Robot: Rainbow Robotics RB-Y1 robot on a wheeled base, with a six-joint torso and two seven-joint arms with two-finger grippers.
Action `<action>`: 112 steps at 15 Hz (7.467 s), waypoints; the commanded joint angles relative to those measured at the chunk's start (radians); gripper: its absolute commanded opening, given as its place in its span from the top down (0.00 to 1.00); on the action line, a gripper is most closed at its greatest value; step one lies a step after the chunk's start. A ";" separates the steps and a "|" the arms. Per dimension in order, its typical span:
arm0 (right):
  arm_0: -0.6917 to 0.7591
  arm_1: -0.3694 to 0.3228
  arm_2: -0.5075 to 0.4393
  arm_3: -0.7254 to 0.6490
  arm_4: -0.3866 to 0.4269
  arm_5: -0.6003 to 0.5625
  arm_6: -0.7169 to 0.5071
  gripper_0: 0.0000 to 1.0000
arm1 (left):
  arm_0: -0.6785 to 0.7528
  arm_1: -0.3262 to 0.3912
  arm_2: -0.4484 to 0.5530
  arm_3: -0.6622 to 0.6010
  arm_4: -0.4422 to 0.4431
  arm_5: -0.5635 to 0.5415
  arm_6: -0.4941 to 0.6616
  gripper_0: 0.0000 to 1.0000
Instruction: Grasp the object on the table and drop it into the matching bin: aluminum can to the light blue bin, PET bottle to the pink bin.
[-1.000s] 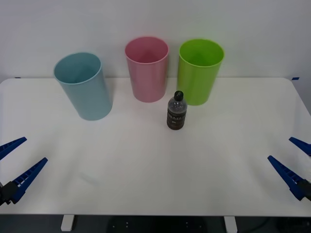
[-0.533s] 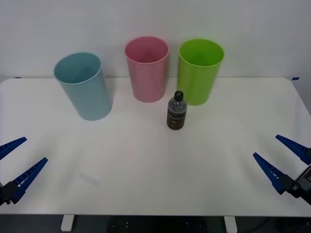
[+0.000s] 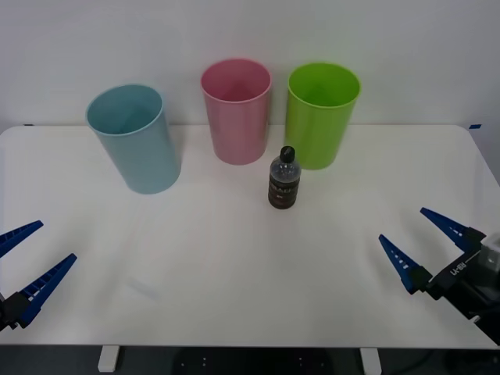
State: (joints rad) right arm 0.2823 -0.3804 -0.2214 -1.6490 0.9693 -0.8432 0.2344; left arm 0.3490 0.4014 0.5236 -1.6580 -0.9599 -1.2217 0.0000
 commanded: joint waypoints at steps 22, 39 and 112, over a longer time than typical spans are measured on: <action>-0.417 0.034 0.240 0.397 0.080 0.168 0.075 0.00 | 0.000 0.000 0.000 0.000 0.000 0.000 0.000 0.00; -0.698 0.161 0.344 0.689 0.129 0.266 0.126 0.00 | 0.000 0.000 0.000 0.000 0.000 0.000 0.000 0.00; -1.437 0.207 0.478 0.963 0.121 0.625 -0.290 0.98 | 0.000 0.000 0.000 0.000 0.000 0.000 0.000 0.00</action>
State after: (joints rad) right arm -1.1551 -0.1725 0.2547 -0.6858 1.0908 -0.2172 -0.0567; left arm 0.3490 0.4014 0.5236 -1.6581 -0.9599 -1.2217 0.0000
